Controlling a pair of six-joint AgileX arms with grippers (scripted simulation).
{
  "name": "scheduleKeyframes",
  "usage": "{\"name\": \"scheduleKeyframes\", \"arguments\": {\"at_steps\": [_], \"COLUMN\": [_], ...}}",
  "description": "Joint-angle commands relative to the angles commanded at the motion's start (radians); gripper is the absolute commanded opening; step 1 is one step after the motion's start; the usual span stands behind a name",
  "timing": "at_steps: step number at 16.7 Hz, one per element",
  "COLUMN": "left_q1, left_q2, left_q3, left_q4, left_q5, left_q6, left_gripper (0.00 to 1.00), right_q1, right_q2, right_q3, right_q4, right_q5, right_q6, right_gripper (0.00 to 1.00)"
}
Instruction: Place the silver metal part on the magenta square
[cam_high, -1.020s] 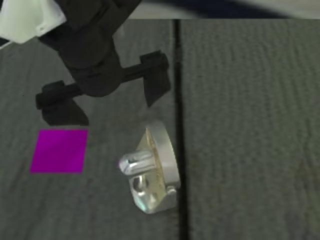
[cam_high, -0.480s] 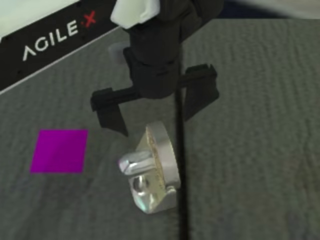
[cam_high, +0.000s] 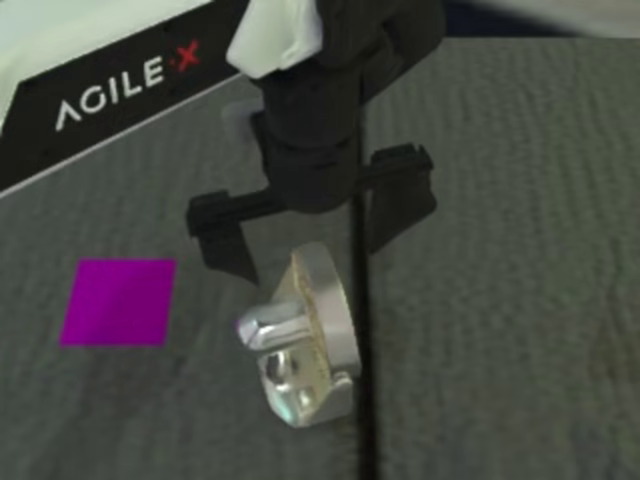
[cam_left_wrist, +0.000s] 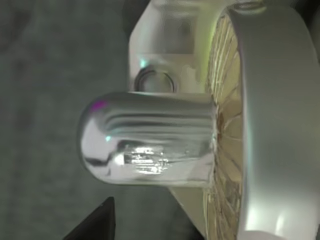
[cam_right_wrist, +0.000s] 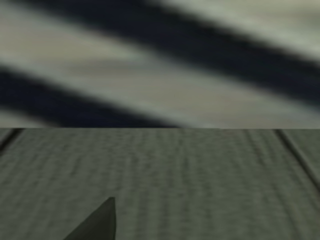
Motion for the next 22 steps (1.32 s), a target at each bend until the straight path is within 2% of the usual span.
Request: {"name": "scheduleKeyframes", "arguments": {"at_steps": [5,9,22], "left_q1": [-0.001,-0.001,-0.001], "left_q2": [-0.007,-0.007,-0.007], "left_q3": [-0.139,-0.146,-0.146], "left_q4": [0.132,0.139,0.139], "left_q5": [0.000,0.000,0.000], "left_q6": [-0.002,-0.002,-0.002], "left_gripper": [1.00,1.00,0.02], "right_q1": [0.000,0.000,0.000], "right_q2": [0.000,0.000,0.000], "right_q3": [0.000,0.000,0.000], "right_q4": [0.000,0.000,0.000], "right_q5": [0.000,0.000,0.000], "right_q6": [0.000,0.000,0.000], "right_gripper": [1.00,1.00,1.00]}}
